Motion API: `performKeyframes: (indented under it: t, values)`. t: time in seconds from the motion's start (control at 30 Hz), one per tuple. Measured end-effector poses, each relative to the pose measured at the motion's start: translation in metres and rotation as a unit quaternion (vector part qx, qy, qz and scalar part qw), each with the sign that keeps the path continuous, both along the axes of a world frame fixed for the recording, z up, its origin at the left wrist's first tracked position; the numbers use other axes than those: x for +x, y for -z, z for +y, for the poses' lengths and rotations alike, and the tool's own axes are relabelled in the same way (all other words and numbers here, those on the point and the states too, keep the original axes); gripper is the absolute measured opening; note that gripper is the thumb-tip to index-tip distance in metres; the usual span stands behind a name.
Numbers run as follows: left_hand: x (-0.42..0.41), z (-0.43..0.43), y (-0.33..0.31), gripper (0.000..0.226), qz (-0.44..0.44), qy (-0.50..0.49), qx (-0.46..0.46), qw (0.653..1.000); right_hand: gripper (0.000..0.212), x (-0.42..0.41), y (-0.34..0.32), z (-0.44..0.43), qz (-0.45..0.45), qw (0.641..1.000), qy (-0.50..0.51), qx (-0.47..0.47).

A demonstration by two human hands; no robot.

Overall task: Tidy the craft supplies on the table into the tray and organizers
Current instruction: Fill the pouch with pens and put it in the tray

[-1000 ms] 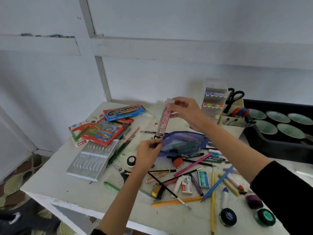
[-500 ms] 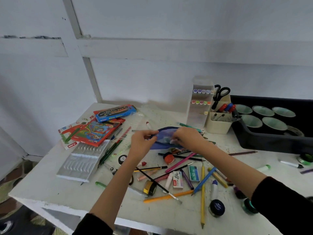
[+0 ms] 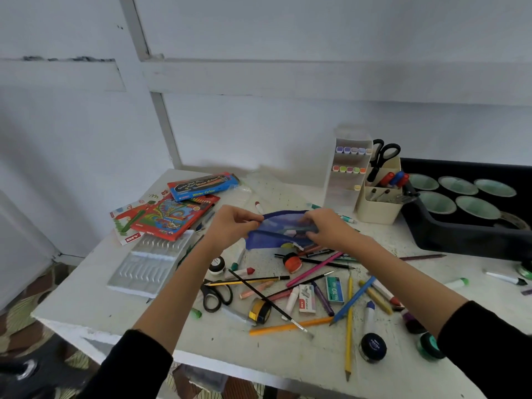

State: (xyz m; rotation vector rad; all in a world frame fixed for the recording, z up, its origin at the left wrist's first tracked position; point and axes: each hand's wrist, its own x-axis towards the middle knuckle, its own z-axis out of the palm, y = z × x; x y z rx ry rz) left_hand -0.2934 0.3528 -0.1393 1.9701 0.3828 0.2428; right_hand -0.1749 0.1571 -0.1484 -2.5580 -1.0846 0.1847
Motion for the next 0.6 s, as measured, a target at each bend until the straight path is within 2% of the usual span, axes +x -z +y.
performKeyframes:
  t: [0.3,0.43,0.6]
  values:
    - [0.002,0.014,-0.038,0.019,-0.085,-0.024,0.106,0.990,0.043,0.006,-0.037,0.008,-0.045,0.998,0.048,0.015]
    - [0.007,0.023,-0.066,0.021,-0.149,-0.039,0.075,0.985,0.034,0.017,-0.072,0.007,-0.096,0.992,0.039,0.073]
    - [0.018,0.023,-0.079,0.024,-0.146,-0.015,0.149,0.978,0.028,0.025,-0.090,0.002,-0.114,0.989,0.049,0.078]
